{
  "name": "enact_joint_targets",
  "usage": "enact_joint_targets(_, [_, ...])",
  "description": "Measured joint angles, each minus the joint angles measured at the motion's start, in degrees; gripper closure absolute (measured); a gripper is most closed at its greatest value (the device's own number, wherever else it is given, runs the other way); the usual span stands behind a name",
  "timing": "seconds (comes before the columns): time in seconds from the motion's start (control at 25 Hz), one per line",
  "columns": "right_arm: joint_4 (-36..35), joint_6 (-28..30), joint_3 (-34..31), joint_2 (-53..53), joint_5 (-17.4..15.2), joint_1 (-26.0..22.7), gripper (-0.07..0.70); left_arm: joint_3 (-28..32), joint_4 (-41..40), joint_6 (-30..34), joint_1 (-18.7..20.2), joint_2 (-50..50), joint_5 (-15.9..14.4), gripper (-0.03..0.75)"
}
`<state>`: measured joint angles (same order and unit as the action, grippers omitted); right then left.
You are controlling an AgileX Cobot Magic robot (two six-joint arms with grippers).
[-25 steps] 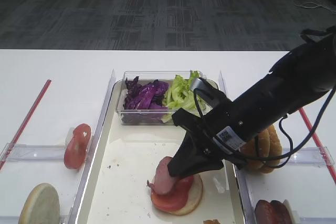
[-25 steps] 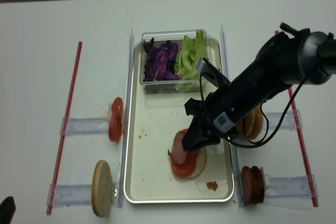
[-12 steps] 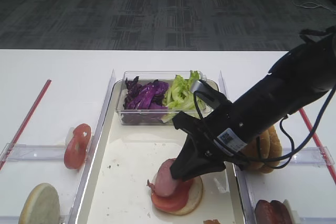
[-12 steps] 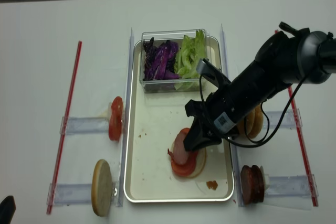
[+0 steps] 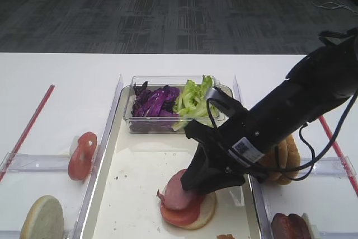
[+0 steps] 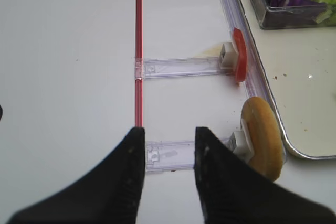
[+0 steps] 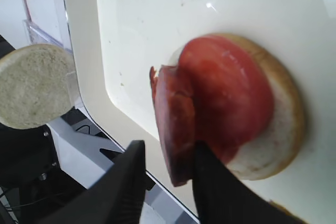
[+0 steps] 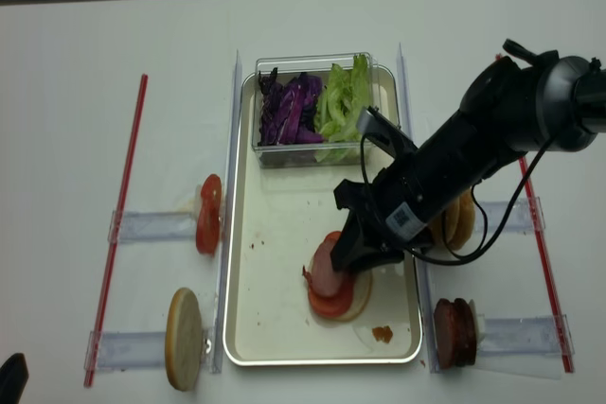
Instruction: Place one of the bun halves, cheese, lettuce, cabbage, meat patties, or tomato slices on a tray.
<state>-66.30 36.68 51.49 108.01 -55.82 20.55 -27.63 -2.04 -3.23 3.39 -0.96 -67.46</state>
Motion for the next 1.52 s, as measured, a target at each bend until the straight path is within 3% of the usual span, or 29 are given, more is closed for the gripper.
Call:
enact_joint_targets(0.32, [1.8, -2.2, 1.0, 0.0, -0.6, 0.0, 0.289, 0.0, 0.0, 0.0, 0.0, 0.0, 0.0, 0.491])
enact_joint_targets(0.52, [6.9, -7.0, 3.6, 0.0, -1.7, 0.0, 0.249, 0.0, 0.0, 0.0, 0.0, 0.0, 0.0, 0.491])
enact_joint_targets(0.76, [16.1, -14.3, 5.9, -2.9, -1.8, 0.0, 0.244, 0.0, 0.0, 0.0, 0.0, 0.0, 0.0, 0.491])
enact_joint_targets(1.52, [33.2, -31.0, 8.9, -12.4, -3.0, 0.0, 0.241, 0.0, 0.0, -0.1, 0.0, 0.0, 0.0, 0.491])
